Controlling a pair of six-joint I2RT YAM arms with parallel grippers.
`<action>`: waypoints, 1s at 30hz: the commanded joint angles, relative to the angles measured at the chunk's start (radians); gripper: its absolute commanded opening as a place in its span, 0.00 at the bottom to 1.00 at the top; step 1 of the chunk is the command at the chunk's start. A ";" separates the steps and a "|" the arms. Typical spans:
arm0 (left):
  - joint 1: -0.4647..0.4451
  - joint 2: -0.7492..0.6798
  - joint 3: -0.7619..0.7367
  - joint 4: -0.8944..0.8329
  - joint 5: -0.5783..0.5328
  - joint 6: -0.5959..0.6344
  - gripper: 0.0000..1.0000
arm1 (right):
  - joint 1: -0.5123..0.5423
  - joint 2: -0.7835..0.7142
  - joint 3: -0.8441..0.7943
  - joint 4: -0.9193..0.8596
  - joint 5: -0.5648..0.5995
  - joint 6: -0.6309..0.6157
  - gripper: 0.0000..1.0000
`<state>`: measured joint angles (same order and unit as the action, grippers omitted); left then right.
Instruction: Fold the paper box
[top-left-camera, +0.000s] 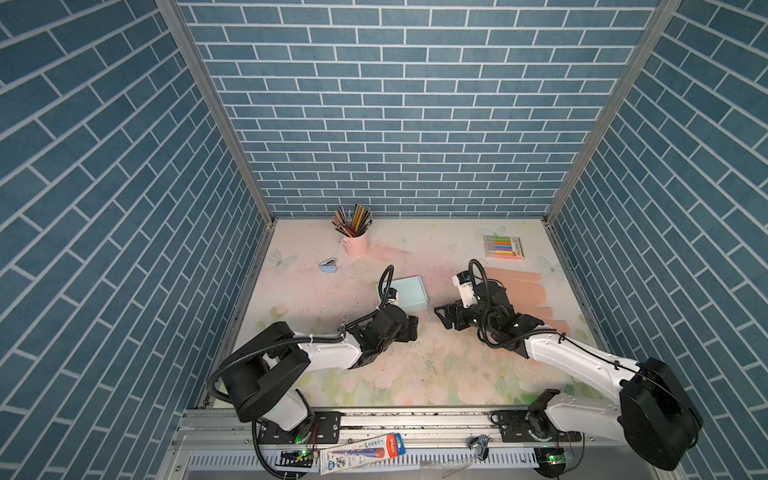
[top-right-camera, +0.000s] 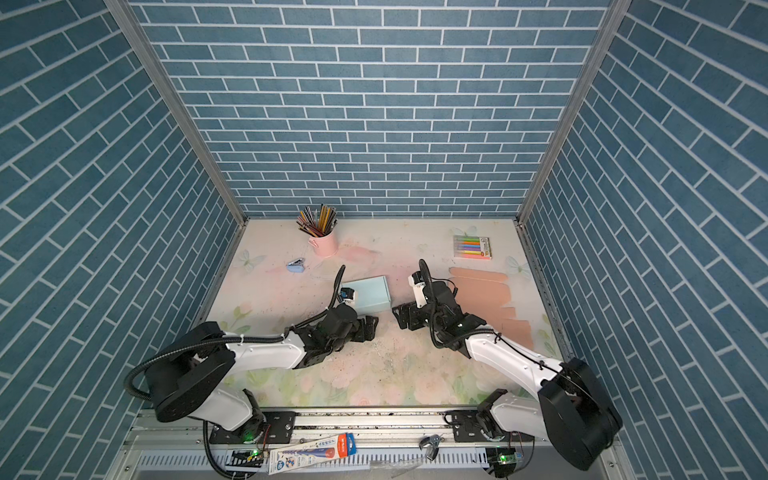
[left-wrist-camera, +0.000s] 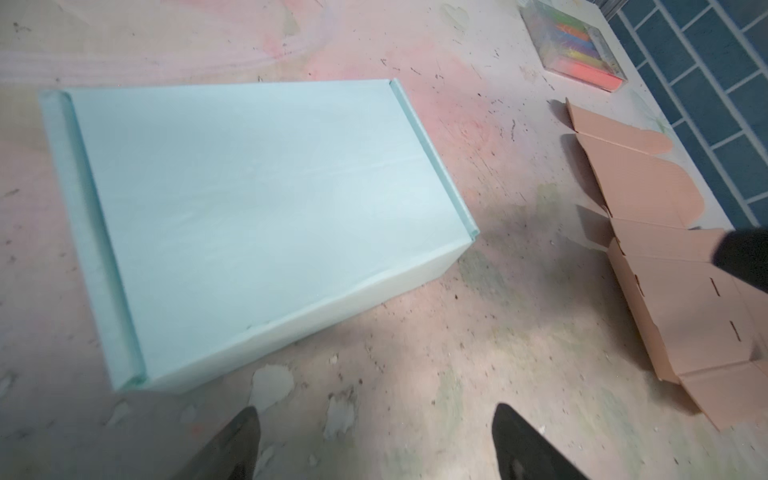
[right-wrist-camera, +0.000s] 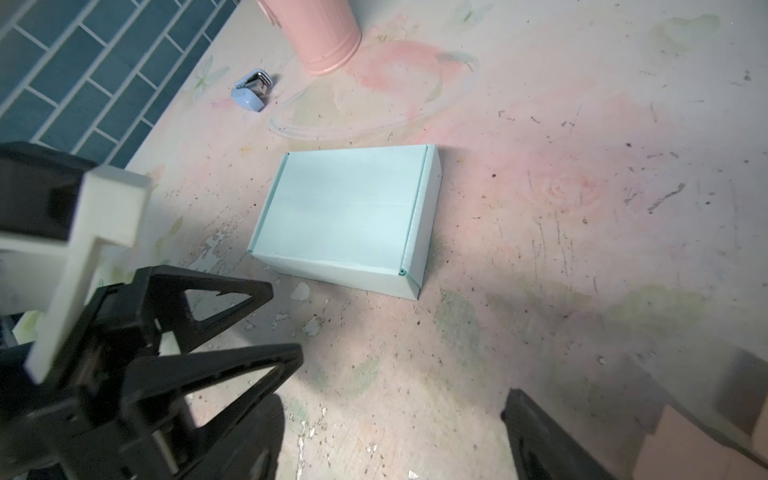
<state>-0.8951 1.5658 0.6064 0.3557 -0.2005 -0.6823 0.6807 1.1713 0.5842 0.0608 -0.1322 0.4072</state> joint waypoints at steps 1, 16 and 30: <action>0.002 0.055 0.068 -0.010 -0.071 0.028 0.88 | 0.004 -0.076 -0.052 0.054 0.043 0.028 0.83; 0.088 0.212 0.172 -0.004 -0.061 0.029 0.88 | -0.002 -0.192 -0.131 0.077 0.134 0.006 0.83; 0.127 0.275 0.260 -0.018 -0.070 0.066 0.88 | -0.019 -0.219 -0.139 0.058 0.130 -0.008 0.84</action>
<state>-0.7780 1.8183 0.8394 0.3492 -0.2466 -0.6285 0.6666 0.9730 0.4511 0.1207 -0.0143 0.4129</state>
